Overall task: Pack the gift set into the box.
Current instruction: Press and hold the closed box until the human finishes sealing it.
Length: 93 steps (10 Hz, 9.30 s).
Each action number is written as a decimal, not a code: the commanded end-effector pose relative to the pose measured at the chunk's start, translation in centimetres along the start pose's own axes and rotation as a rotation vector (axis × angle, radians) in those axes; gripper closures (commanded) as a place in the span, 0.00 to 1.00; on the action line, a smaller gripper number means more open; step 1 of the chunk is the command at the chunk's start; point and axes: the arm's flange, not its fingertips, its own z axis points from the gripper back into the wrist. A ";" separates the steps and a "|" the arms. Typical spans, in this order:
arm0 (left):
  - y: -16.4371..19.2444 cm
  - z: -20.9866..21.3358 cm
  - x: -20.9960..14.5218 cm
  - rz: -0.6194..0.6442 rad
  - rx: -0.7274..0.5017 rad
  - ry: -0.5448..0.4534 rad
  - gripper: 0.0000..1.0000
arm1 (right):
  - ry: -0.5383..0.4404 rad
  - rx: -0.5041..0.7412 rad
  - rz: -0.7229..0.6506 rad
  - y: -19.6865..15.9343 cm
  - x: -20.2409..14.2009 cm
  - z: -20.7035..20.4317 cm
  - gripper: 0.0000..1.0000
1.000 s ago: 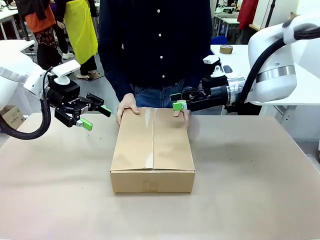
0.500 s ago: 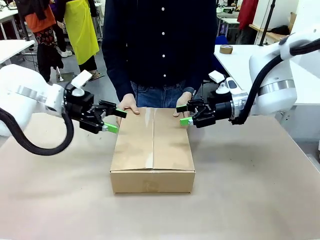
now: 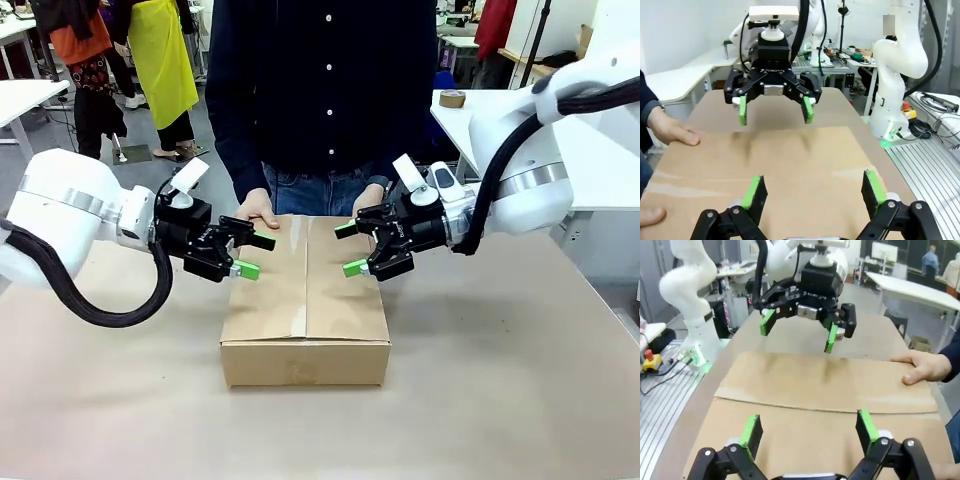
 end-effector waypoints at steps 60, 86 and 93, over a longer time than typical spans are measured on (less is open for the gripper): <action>1.7 -0.8 -2.8 -0.084 0.153 0.215 0.00 | 0.038 0.024 -0.098 -1.5 -4.8 -1.9 0.00; 1.7 -0.8 -2.8 -0.084 0.153 0.215 0.00 | 0.038 0.024 -0.098 -1.5 -4.8 -1.9 0.00; 1.7 -0.8 -2.8 -0.084 0.153 0.215 0.00 | 0.038 0.024 -0.098 -1.5 -4.8 -1.9 0.00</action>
